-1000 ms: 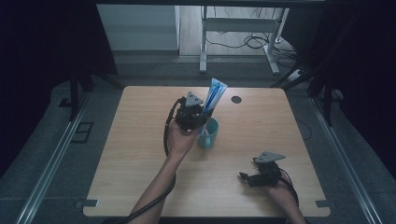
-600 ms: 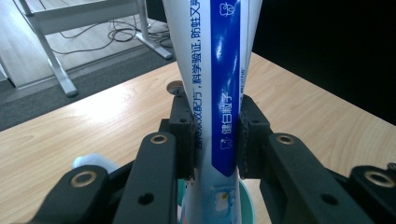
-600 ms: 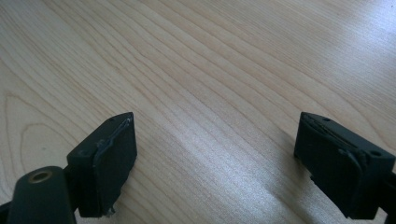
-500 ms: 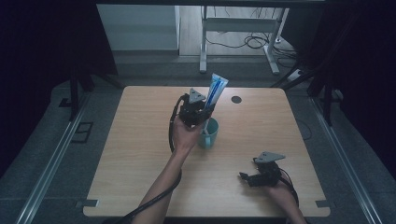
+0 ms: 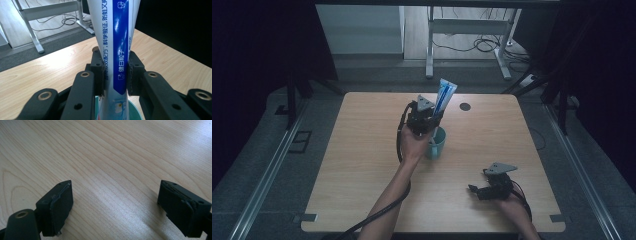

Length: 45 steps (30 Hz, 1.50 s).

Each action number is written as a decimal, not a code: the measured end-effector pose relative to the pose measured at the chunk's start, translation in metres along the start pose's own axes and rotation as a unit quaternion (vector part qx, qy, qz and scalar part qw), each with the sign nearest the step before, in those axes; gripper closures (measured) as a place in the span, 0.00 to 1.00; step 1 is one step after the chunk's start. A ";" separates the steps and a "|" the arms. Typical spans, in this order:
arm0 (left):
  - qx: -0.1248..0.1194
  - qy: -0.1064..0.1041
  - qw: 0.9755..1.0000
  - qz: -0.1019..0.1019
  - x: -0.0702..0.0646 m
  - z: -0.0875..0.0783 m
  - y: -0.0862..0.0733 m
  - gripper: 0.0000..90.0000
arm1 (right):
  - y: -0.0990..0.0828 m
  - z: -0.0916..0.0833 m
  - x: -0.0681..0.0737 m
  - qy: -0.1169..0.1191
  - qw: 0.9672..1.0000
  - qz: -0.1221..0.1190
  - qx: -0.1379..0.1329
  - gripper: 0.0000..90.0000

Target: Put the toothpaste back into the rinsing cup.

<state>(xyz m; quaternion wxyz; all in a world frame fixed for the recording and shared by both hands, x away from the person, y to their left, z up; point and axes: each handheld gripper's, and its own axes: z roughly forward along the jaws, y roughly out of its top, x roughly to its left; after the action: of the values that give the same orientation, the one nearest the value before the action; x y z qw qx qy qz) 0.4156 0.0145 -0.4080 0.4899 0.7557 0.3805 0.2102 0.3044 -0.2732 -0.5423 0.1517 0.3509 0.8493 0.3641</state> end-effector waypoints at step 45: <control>0.052 0.012 0.999 -0.009 -0.007 0.030 -0.038 0.79 | 0.000 0.000 0.000 0.000 1.000 0.001 0.000 0.15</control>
<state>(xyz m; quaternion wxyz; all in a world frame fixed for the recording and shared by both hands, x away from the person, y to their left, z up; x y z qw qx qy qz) 0.4180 0.0006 -0.4548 0.4472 0.7742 0.4033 0.1951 0.3043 -0.2731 -0.5424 0.1515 0.3517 0.8489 0.3643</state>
